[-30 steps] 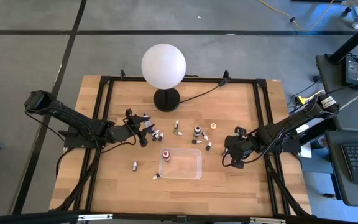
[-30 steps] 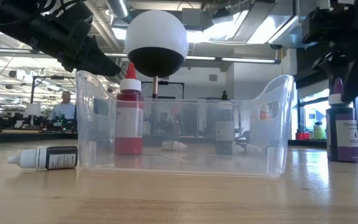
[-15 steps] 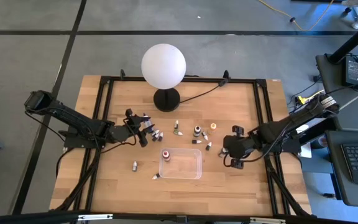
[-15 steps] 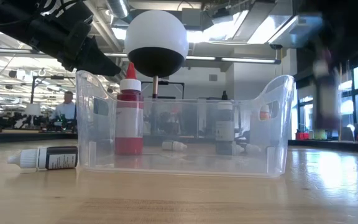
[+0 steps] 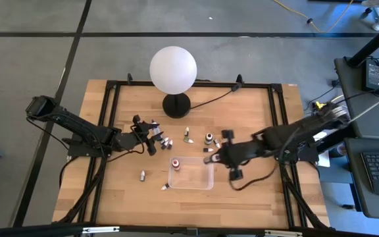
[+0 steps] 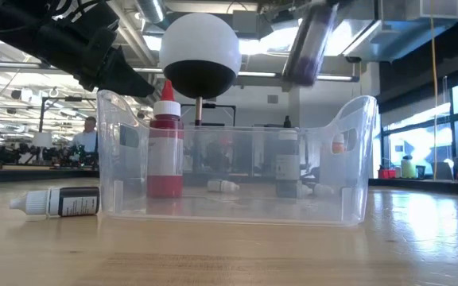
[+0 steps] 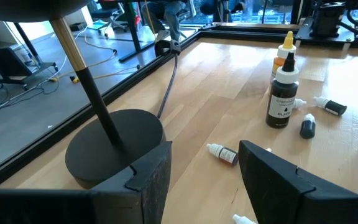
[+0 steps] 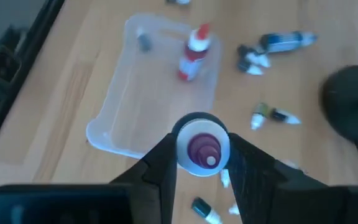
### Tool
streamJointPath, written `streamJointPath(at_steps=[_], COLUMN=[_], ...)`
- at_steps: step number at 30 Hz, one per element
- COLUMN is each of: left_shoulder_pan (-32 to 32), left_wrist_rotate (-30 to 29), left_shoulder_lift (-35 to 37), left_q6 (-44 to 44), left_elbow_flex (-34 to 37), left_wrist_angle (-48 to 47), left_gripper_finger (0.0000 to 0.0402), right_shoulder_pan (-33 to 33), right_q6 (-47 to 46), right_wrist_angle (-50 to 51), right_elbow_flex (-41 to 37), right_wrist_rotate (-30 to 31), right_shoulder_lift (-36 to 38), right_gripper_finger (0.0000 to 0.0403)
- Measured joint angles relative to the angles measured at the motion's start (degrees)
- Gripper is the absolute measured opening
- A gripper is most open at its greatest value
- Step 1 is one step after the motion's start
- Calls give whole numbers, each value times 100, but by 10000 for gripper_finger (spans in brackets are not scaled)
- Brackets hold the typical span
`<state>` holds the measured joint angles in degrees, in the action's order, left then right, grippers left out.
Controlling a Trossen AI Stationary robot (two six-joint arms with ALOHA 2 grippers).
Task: Pick & Place food coloring
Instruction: Put the large violet food coloring bottle into the transparent bin
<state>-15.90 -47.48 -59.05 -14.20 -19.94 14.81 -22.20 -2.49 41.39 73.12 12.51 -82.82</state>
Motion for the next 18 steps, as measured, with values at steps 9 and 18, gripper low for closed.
streamJointPath(at_steps=[9,18], left_shoulder_pan=[-2,-2], left_wrist_rotate=[98,107], left_shoulder_lift=[0,0], left_q6=[-1,0], left_elbow_flex=[0,0], left_wrist_angle=[0,-4], left_gripper_finger=[182,182], right_shoulder_pan=[339,489], right_q6=[578,608], right_wrist_angle=[-6,-108], right_elbow_flex=[369,376], right_wrist_rotate=[-589,-821], right_shoulder_lift=[-1354,-1699], right_gripper_finger=[126,129])
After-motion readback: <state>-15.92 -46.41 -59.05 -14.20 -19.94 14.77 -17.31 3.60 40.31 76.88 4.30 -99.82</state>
